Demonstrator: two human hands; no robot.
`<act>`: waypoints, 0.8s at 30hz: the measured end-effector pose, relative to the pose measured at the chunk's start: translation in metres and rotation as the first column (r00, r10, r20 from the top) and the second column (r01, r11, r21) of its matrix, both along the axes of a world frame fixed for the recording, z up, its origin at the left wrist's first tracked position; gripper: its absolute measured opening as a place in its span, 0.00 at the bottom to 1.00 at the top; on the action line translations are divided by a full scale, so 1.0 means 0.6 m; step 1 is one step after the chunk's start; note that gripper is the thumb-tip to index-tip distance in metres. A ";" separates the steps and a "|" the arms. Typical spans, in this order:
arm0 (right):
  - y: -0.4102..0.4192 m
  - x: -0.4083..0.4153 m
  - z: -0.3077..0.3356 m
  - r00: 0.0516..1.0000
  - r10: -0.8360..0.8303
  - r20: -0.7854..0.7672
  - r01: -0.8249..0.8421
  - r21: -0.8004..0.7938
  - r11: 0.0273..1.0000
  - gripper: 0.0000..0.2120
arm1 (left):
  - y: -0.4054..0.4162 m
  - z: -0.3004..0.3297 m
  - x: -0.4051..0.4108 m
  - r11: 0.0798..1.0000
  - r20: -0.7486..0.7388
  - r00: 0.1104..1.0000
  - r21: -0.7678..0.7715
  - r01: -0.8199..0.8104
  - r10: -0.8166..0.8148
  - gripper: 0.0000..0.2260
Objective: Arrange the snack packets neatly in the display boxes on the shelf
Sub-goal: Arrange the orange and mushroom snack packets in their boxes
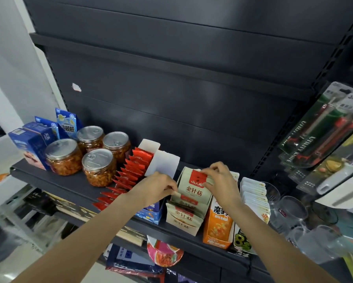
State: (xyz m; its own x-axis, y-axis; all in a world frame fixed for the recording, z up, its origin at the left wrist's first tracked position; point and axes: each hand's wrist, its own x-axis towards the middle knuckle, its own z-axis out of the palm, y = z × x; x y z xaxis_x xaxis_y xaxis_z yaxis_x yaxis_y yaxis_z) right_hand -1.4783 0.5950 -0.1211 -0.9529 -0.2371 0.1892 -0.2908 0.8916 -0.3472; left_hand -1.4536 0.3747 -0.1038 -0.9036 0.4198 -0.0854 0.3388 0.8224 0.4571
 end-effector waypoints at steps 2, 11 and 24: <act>-0.003 -0.009 0.001 0.999 -0.037 0.022 0.037 -0.026 0.999 0.20 | -0.002 0.005 -0.003 0.999 -0.029 0.999 0.037 -0.017 0.018 0.09; -0.007 -0.035 0.010 0.966 -0.065 0.248 0.089 -0.086 0.992 0.05 | -0.011 0.027 -0.013 0.967 -0.084 0.976 0.172 -0.186 0.203 0.07; 0.003 0.010 0.127 0.968 0.129 0.215 -0.032 -0.405 0.914 0.12 | 0.016 0.062 -0.024 0.910 -0.066 0.958 0.337 -0.243 0.281 0.06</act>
